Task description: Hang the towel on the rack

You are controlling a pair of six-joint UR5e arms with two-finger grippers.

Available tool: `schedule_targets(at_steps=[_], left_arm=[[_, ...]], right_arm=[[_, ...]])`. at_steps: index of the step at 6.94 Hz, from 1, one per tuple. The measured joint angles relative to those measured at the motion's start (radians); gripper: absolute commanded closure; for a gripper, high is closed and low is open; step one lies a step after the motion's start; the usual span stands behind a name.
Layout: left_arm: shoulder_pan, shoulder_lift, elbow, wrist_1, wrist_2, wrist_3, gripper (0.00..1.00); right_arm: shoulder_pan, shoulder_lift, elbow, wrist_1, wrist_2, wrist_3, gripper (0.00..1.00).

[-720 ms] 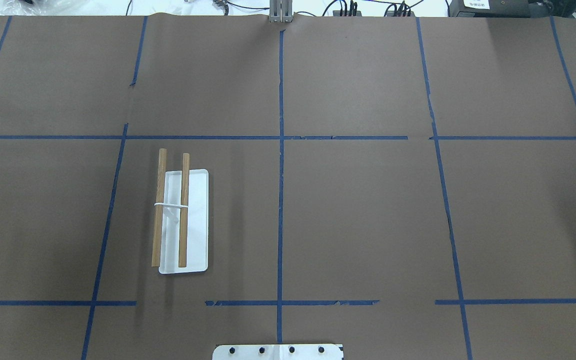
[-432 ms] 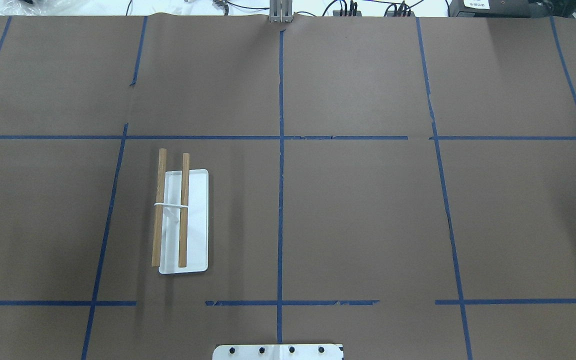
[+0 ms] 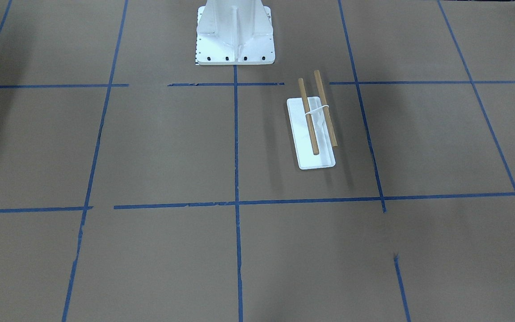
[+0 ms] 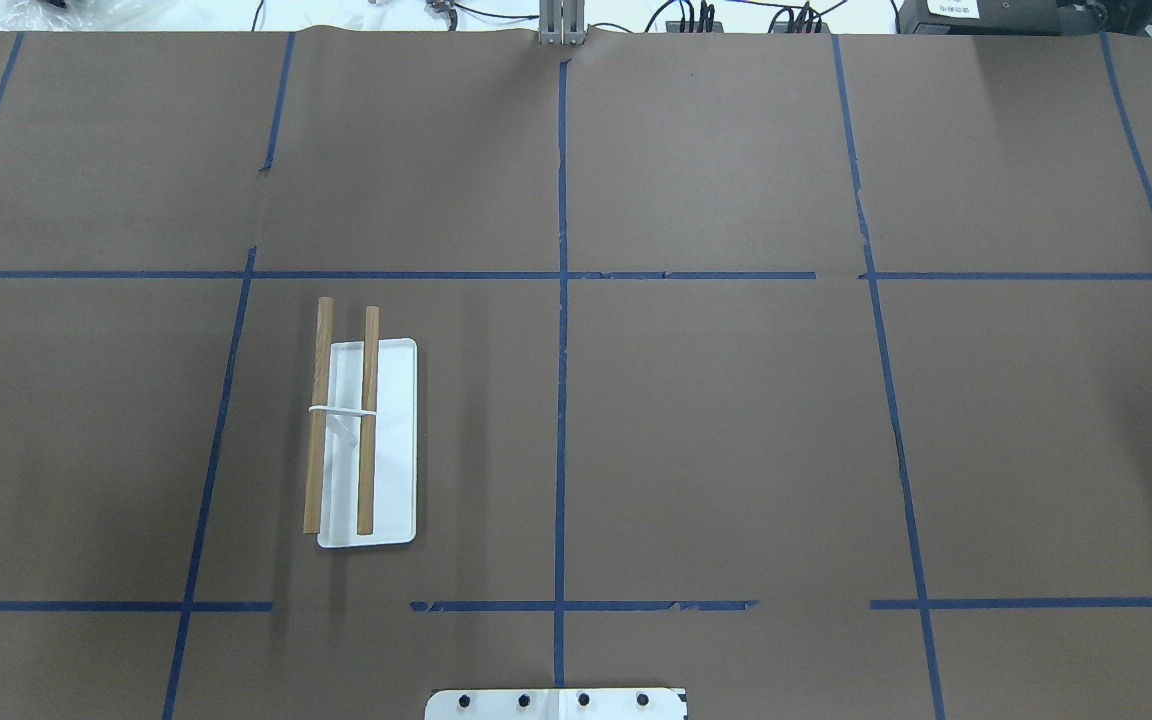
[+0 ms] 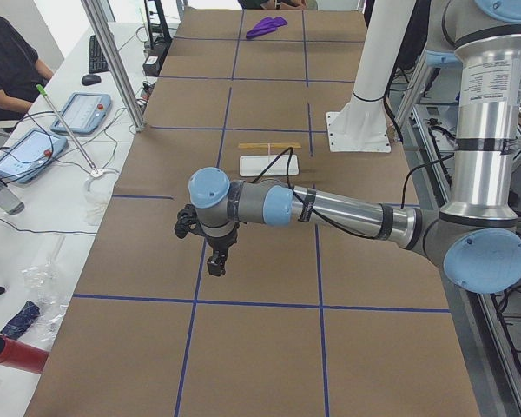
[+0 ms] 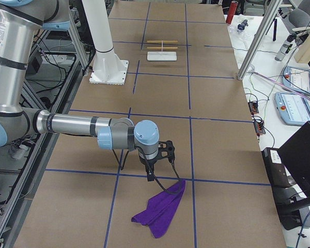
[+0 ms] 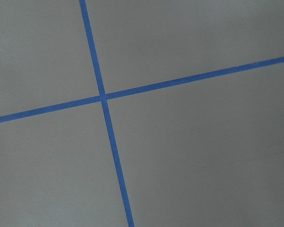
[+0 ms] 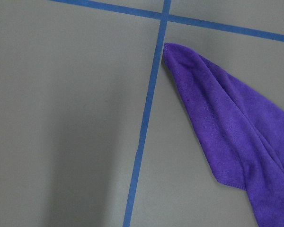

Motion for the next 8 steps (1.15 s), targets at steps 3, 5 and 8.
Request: schedule_targets(at_steps=[3,5,8], left_arm=[[0.0,0.005,-0.024,-0.005,0.001,0.008,0.0],[0.0,0.007,-0.023,-0.005,0.0,0.006,0.0],[0.001,0.002,0.002,-0.008,-0.032,-0.001,0.0]], right_arm=[[0.0,-0.023,0.016,0.008,0.012,-0.01,0.0],[0.0,-0.052,0.028,0.054,0.018,-0.014,0.0],[-0.001,-0.073,0.002,0.109,0.016,-0.014,0.0]])
